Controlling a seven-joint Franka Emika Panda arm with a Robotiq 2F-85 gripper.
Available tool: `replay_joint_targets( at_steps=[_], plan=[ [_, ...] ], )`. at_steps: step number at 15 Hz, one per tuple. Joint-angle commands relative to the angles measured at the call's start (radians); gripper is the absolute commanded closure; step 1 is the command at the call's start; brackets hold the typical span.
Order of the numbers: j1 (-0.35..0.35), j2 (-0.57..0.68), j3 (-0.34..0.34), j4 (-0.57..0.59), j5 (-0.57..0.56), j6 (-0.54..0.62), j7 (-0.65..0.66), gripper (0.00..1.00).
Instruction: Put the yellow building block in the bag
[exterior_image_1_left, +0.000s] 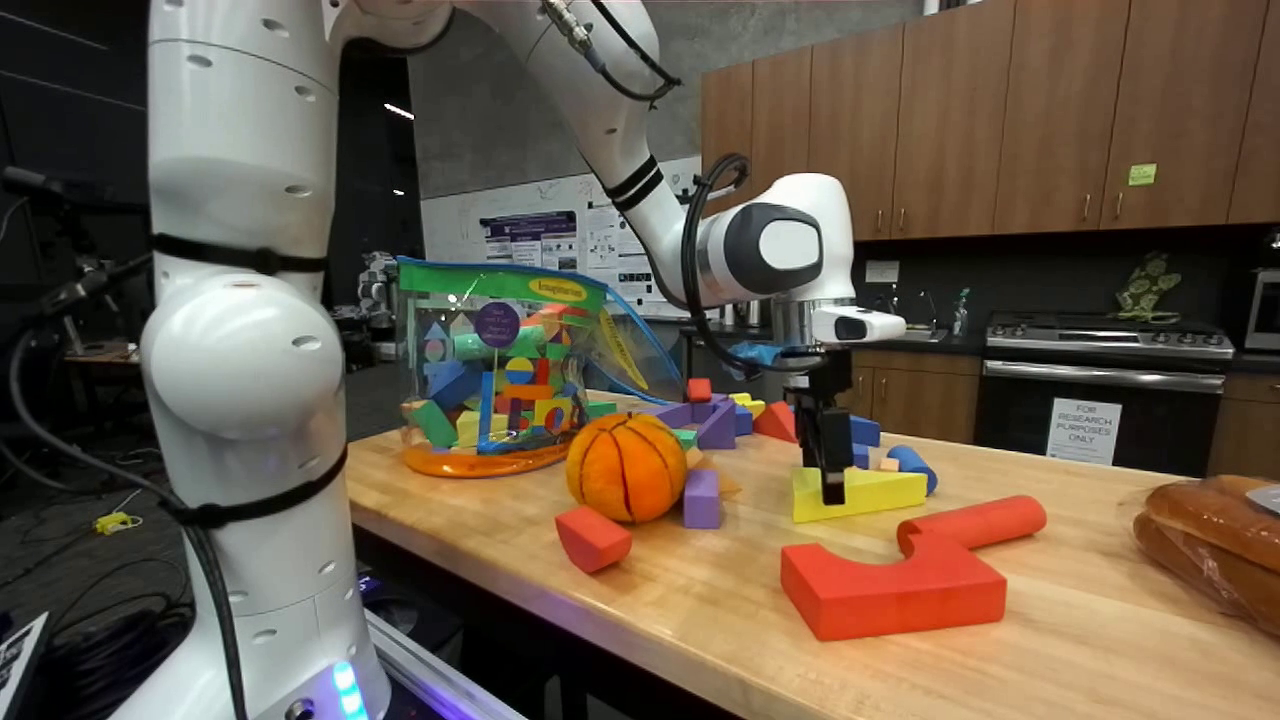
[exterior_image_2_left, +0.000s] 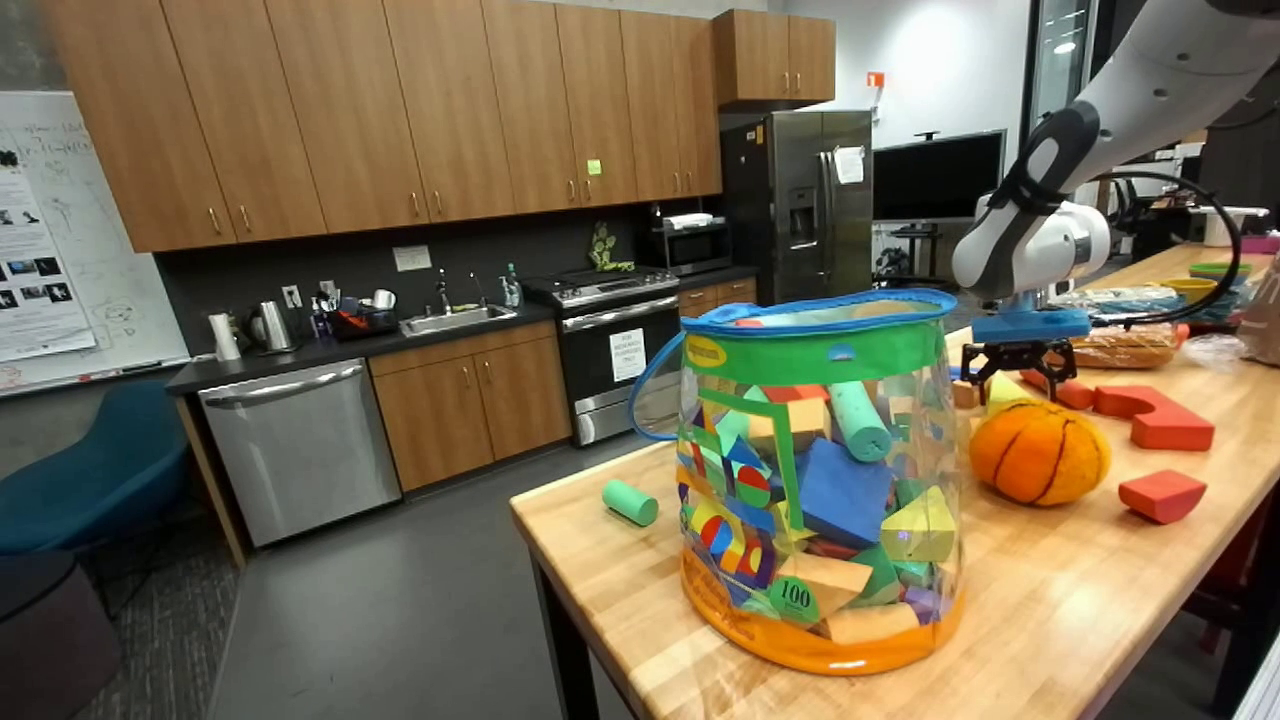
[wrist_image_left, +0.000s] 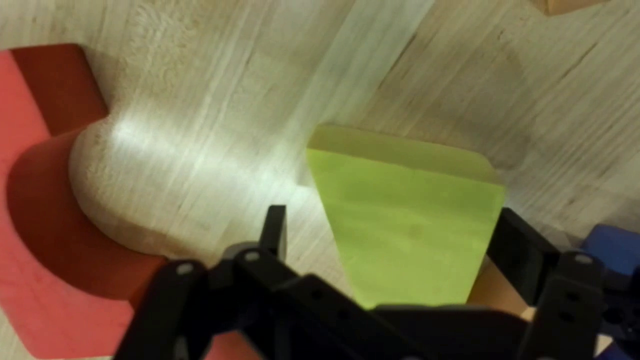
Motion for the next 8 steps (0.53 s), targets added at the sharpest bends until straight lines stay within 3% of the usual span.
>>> replay_joint_targets(
  at_steps=[1,3,4,6,8],
  plan=[
    [0.010,0.022,-0.008,0.023,0.024,-0.008,-0.021,0.00],
    [0.009,0.025,-0.005,0.027,0.039,-0.025,-0.042,0.00],
    [0.009,0.025,-0.006,0.028,0.044,-0.030,-0.048,0.24],
    [0.011,0.030,-0.005,0.034,0.058,-0.041,-0.064,0.31],
    [0.013,0.031,-0.005,0.038,0.061,-0.048,-0.071,0.46]
  ],
)
